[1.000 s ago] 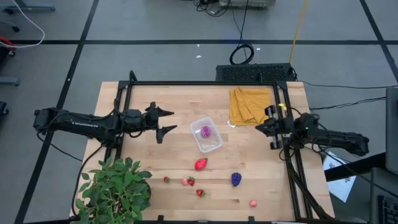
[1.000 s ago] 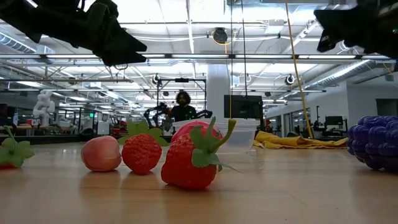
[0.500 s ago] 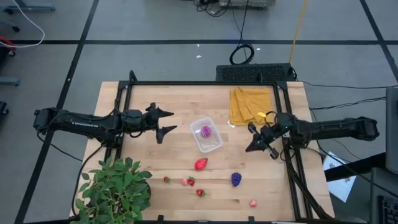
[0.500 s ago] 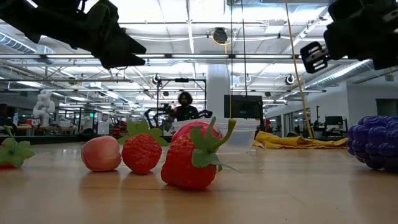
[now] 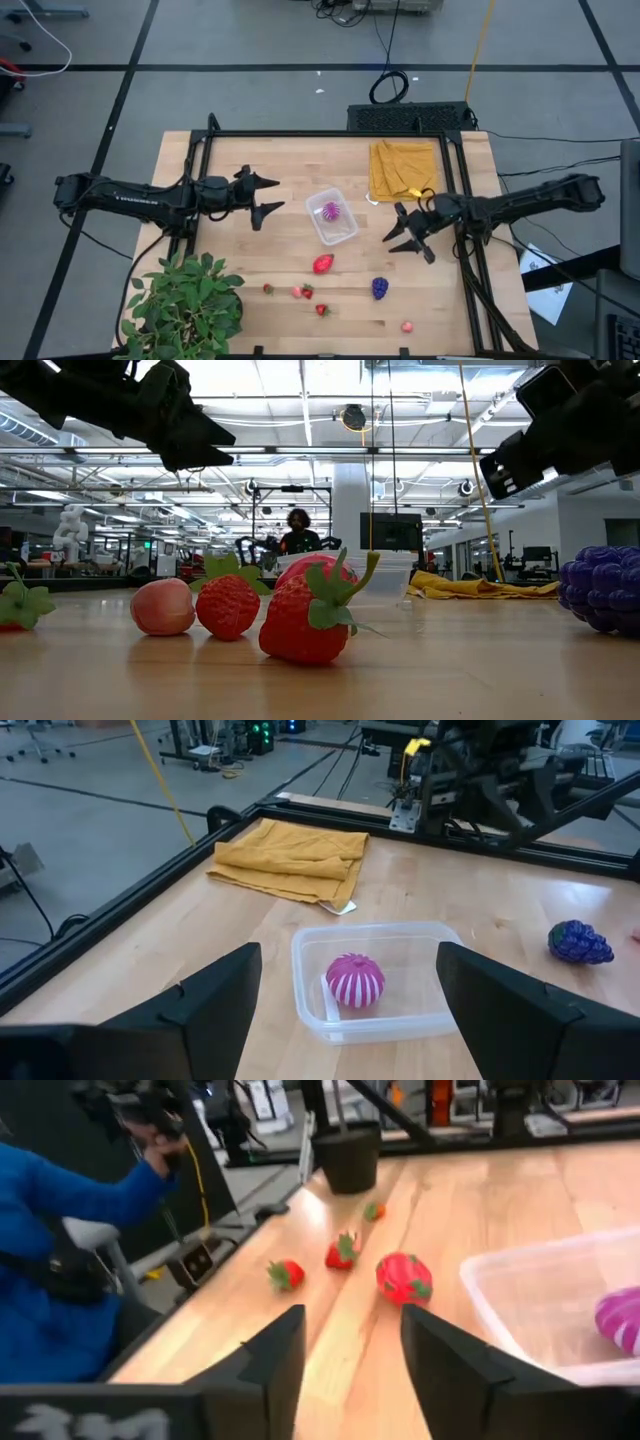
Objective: Pick and placing Produce into tupperware
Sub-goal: Put the purple grape into the transparent container
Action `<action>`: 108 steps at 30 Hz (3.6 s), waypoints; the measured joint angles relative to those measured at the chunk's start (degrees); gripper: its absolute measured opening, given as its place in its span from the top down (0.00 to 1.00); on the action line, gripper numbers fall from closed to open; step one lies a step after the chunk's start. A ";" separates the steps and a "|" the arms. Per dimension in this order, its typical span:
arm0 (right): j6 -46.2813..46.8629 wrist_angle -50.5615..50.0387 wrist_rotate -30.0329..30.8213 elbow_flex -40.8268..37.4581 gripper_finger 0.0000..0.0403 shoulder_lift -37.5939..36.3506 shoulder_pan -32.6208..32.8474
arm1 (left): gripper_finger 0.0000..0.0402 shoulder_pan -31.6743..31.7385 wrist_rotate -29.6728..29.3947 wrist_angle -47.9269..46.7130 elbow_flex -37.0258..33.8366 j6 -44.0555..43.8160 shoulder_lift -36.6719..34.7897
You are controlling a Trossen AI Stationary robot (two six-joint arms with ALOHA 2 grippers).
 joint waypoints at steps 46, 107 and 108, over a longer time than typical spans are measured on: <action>2.16 9.82 12.07 0.09 0.47 15.59 13.89 | 0.23 0.00 0.00 0.07 0.00 -1.27 0.00; 1.80 9.28 9.20 0.07 0.28 15.59 18.67 | 0.23 -0.01 -0.01 0.46 0.00 -1.22 0.00; 1.50 8.99 9.18 0.07 0.28 15.59 18.67 | 0.23 0.00 0.00 0.46 0.00 -1.22 0.00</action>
